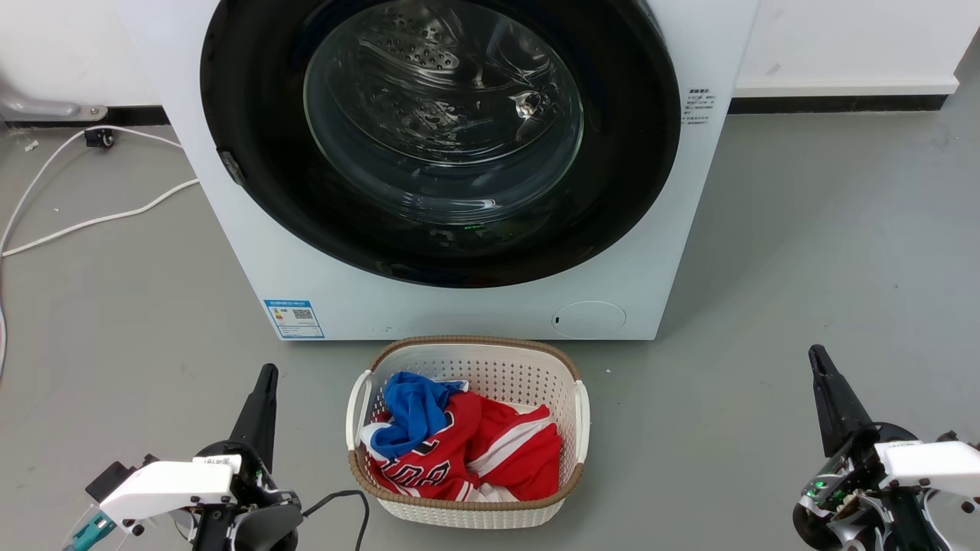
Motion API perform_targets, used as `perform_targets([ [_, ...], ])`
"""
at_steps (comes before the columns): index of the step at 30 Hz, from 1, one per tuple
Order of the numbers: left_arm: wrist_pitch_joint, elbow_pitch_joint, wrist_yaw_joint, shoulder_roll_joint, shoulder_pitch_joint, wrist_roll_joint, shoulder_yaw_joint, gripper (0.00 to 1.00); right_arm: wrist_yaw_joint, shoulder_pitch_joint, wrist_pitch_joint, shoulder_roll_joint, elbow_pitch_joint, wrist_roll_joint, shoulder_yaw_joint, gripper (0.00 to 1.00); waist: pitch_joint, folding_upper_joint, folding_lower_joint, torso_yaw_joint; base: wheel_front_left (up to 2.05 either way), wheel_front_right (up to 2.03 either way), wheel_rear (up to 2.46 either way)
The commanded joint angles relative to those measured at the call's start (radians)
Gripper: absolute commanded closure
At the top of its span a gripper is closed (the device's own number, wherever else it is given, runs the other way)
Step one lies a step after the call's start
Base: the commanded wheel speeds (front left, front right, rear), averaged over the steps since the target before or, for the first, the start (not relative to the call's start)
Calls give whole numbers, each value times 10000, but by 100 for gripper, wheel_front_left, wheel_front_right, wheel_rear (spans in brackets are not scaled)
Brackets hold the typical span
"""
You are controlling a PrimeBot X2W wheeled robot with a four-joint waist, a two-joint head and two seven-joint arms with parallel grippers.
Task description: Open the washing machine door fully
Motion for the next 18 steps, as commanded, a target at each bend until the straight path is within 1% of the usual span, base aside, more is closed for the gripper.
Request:
perform_targets([
  [1, 24, 2, -23, -27, -64, 2, 33, 100, 0, -118, 27, 21, 11, -59, -18, 100, 0, -1, 0, 0, 0, 0, 0],
  [17, 23, 1, -23, -27, -64, 1, 32, 100, 2, -122, 46, 44, 14, -85, -45, 100, 0, -1, 0, 0, 0, 0, 0],
  [18, -6, 1, 0, 0, 0, 0, -1, 0, 0, 0, 30, 21, 3, -29, -36, 0, 0, -1, 0, 0, 0, 0, 0],
])
